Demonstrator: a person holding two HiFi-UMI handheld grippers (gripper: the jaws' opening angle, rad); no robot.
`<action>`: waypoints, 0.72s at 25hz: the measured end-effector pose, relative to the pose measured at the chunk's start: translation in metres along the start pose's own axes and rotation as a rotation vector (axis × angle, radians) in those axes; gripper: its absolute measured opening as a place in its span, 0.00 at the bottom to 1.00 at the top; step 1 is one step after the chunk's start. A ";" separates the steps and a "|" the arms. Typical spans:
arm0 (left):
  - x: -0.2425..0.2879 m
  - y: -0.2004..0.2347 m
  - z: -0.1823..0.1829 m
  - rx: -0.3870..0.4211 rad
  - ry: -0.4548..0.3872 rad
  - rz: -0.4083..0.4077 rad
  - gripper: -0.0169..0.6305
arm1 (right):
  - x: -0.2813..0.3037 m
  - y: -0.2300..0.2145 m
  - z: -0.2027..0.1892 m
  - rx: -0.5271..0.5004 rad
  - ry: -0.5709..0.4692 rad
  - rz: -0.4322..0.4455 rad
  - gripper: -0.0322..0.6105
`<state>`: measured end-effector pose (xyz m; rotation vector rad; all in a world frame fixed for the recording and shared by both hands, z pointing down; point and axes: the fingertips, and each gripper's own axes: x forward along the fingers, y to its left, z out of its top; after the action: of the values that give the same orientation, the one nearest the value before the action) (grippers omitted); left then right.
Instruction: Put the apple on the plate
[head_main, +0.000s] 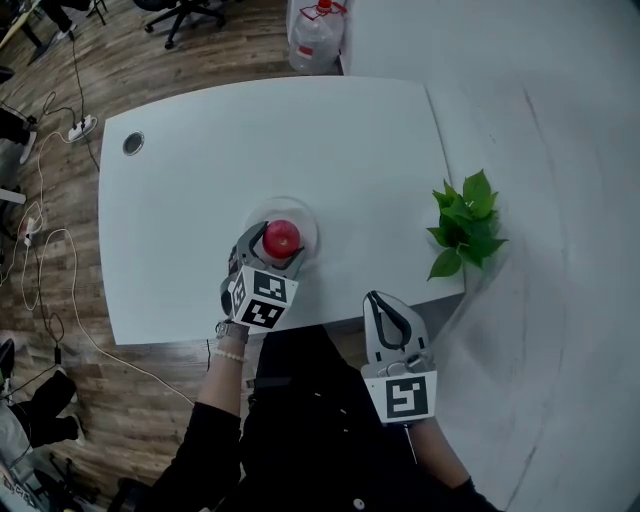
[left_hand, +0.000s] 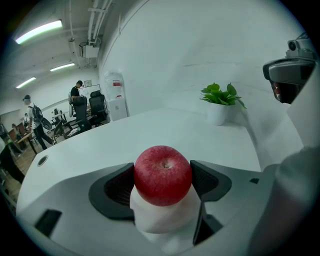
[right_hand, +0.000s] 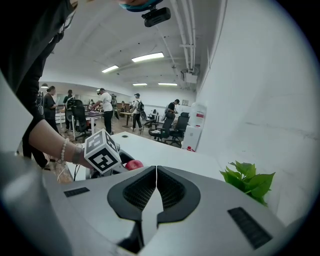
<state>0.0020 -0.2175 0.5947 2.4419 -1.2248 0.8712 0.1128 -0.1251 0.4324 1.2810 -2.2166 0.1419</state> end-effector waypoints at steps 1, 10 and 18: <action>0.001 0.000 0.000 0.005 -0.002 0.000 0.58 | 0.000 0.000 0.000 0.003 -0.001 0.001 0.12; 0.002 0.002 0.000 -0.077 -0.008 -0.010 0.58 | 0.000 0.004 -0.001 0.006 -0.008 0.013 0.12; 0.001 0.001 0.000 -0.078 -0.009 -0.021 0.59 | -0.001 0.009 0.001 -0.007 -0.010 0.023 0.12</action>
<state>0.0019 -0.2187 0.5952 2.3951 -1.2110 0.7927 0.1052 -0.1198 0.4332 1.2556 -2.2390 0.1365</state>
